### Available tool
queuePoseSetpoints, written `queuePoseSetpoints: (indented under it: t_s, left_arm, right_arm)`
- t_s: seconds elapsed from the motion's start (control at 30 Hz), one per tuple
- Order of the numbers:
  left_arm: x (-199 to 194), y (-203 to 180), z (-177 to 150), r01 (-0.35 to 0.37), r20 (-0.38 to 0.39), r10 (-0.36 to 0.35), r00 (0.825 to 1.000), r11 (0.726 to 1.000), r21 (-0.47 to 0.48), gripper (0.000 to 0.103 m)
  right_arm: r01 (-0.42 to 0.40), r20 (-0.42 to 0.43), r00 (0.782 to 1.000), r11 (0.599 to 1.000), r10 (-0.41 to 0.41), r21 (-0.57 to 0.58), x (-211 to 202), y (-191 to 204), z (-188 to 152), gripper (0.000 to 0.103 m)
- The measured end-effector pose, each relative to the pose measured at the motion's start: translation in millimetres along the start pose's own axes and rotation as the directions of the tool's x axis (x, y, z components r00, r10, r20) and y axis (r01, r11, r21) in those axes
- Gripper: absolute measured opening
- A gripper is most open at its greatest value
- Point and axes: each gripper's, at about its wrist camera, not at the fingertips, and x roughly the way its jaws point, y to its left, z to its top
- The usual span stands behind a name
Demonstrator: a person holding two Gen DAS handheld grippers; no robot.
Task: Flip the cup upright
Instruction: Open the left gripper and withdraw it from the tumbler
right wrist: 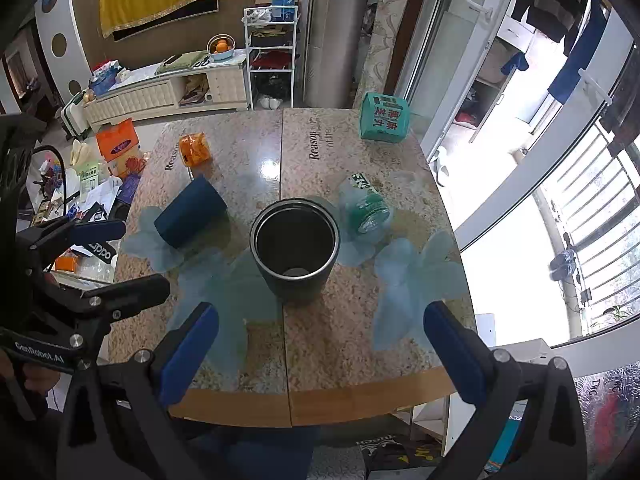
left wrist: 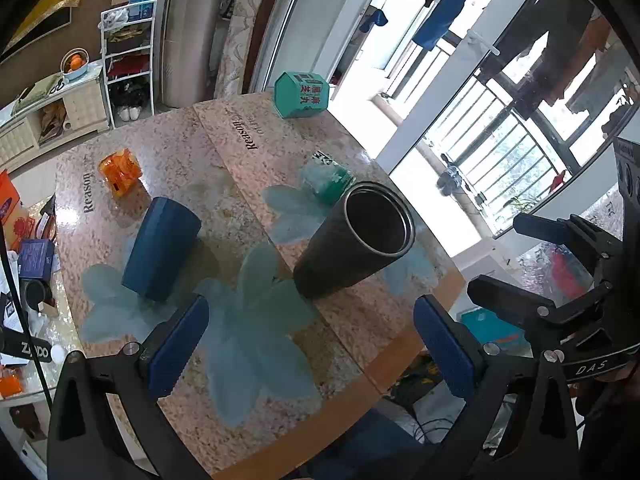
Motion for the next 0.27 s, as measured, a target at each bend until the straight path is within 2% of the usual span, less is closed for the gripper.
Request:
queuePoseSetpoints:
  t_s: [0.27]
  left_arm:
    - [-0.8, 0.3, -0.2, -0.002, 0.012, 0.002, 1.0, 1.0, 0.001, 0.103]
  right_arm:
    - [-0.004, -0.003, 1.0, 1.0, 0.004, 0.0, 0.4, -1.5, 0.1, 0.103]
